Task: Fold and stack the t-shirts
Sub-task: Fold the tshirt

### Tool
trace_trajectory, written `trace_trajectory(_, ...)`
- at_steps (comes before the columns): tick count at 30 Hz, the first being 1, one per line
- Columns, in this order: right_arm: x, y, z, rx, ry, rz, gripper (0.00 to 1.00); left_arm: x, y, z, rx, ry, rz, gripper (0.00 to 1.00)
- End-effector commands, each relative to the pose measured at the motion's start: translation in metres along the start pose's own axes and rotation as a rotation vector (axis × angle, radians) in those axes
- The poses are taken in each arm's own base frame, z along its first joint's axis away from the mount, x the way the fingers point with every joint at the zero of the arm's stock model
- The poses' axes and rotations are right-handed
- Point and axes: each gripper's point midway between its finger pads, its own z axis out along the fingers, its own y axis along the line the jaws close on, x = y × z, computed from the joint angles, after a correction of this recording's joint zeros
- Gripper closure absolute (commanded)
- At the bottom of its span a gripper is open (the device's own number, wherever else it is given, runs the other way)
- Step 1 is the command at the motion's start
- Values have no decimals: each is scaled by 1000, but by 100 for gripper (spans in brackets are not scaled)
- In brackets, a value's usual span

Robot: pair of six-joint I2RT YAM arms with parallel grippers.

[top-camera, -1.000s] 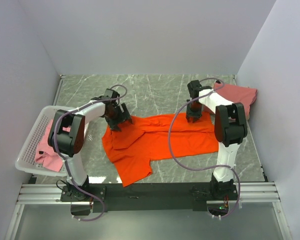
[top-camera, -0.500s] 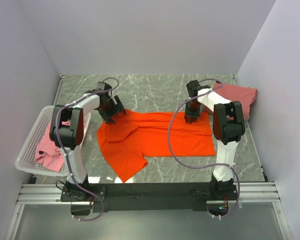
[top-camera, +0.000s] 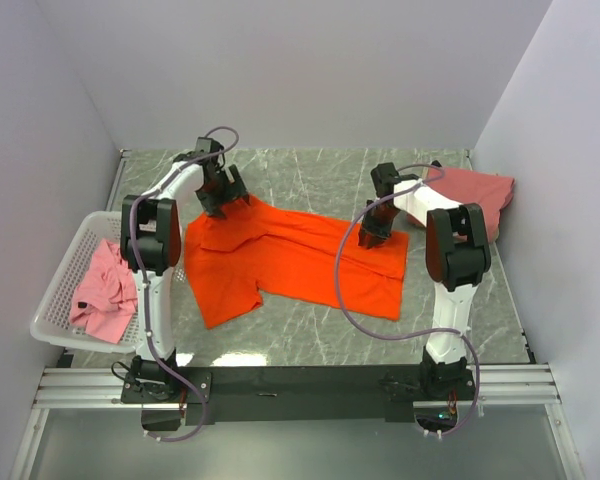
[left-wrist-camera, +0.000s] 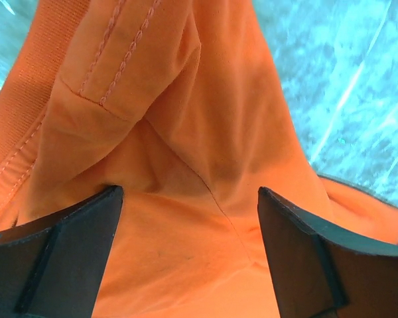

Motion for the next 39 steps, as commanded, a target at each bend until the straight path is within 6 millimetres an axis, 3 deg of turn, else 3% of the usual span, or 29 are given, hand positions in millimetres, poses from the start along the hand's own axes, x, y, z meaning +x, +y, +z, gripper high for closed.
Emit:
trace_trajectory(1,-6,14,3,-25,-9,28,62,-11,46,17,-148,-17,32,9)
trace_trajectory(3,-22,21,-6,-36,-51,14,61,-23,35,5,-120,-59,41,8)
trace_trajectory(6,-37,31,-24,-58,-100,-5,58,-45,4,-43,-29,-173,64,5)
trace_trajectory(9,-44,40,-42,-81,-143,-23,57,-44,-19,-82,22,-251,98,3)
trace_trajectory(12,-42,46,-56,-105,-166,-36,56,-20,-26,-103,11,-288,142,2)
trace_trajectory(13,-41,49,-64,-117,-183,-43,56,-3,-32,-102,18,-269,170,3)
trace_trajectory(14,-38,49,-66,-121,-184,-46,56,1,-23,-102,-37,-289,174,5)
trace_trajectory(19,-20,49,-85,-143,-223,-71,56,61,6,-79,-167,-217,268,21)
trace_trajectory(22,-7,39,-86,-128,-229,-67,55,77,17,-69,-237,-205,318,30)
trace_trajectory(29,27,15,-69,-105,-181,-57,55,78,35,-67,-347,-221,356,34)
trace_trajectory(39,39,10,-69,-109,-179,-59,54,79,34,-50,-358,-204,436,34)
